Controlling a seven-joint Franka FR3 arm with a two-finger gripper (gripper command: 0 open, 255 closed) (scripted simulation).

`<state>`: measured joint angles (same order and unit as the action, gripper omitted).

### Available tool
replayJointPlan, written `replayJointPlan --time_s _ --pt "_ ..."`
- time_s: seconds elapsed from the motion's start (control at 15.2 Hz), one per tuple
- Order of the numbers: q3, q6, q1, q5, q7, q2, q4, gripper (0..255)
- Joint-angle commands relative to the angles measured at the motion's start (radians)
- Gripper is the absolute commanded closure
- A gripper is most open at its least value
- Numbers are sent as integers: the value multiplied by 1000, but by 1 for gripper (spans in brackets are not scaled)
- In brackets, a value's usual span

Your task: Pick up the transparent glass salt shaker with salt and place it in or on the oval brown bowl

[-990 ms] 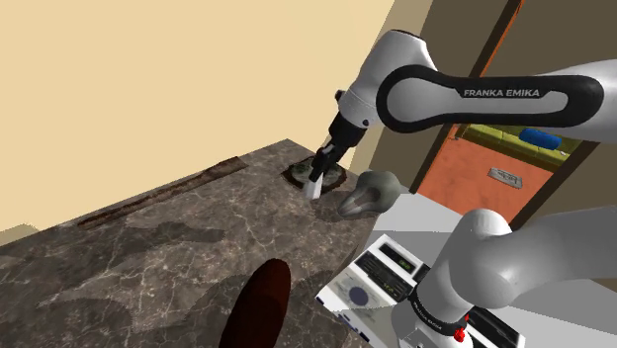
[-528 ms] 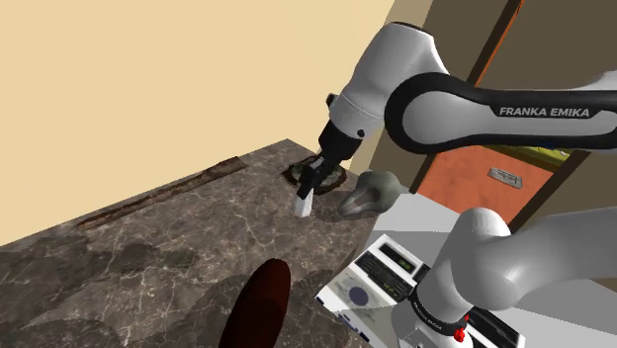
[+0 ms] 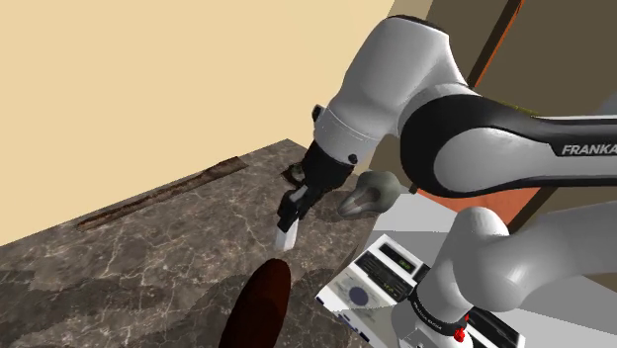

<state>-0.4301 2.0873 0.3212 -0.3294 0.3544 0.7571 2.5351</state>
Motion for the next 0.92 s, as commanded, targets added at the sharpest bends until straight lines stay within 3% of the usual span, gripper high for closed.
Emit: replayJointPlan --time_s 0.0,0.26,0.86 --pt "-50 6 10 -13 54 -18 -23 255" --pt "-155 9 14 -25 162 -71 -97 255" --pt "-197 136 21 -53 160 -98 3 255"
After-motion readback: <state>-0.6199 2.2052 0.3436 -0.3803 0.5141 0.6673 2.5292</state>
